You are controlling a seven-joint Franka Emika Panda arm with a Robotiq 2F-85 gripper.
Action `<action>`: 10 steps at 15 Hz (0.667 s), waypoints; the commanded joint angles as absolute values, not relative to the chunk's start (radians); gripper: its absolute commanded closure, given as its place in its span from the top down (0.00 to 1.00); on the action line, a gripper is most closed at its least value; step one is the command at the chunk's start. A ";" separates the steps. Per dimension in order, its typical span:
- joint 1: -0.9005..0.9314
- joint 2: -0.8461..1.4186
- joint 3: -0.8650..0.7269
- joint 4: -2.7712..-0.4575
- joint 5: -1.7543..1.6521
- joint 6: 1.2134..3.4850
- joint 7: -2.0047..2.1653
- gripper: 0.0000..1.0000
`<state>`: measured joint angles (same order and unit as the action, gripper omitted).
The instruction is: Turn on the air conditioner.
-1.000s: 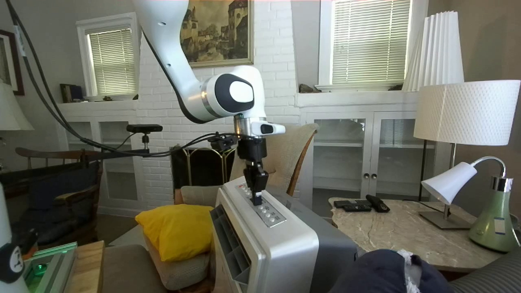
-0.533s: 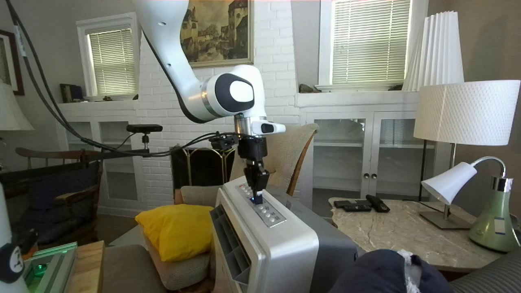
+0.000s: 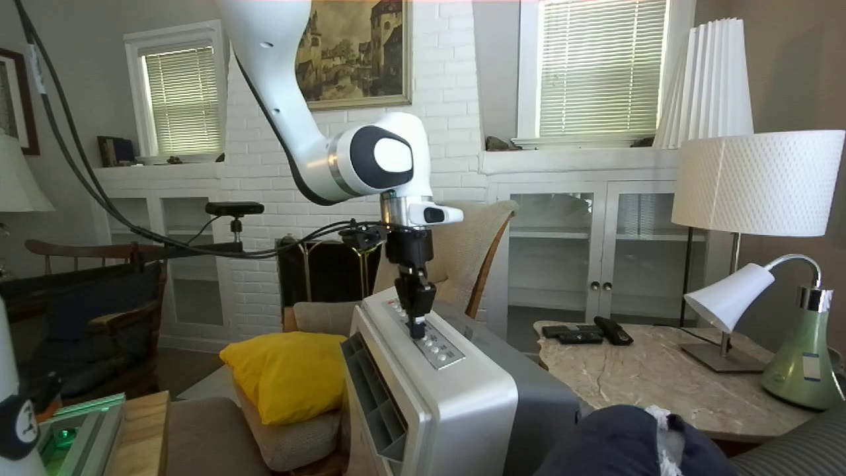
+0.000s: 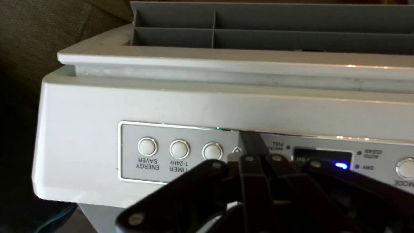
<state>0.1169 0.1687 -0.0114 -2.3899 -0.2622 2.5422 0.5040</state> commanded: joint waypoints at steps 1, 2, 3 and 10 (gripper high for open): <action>0.125 0.199 -0.021 -2.369 -0.287 2.546 0.516 0.00; 0.123 0.190 -0.018 -2.373 -0.279 2.545 0.505 0.00; 0.122 0.171 -0.018 -2.383 -0.277 2.544 0.500 0.00; 0.117 0.056 -0.019 -2.428 -0.299 2.487 0.511 0.10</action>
<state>0.1186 0.1330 -0.0153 -2.3920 -0.2660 2.5270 0.5037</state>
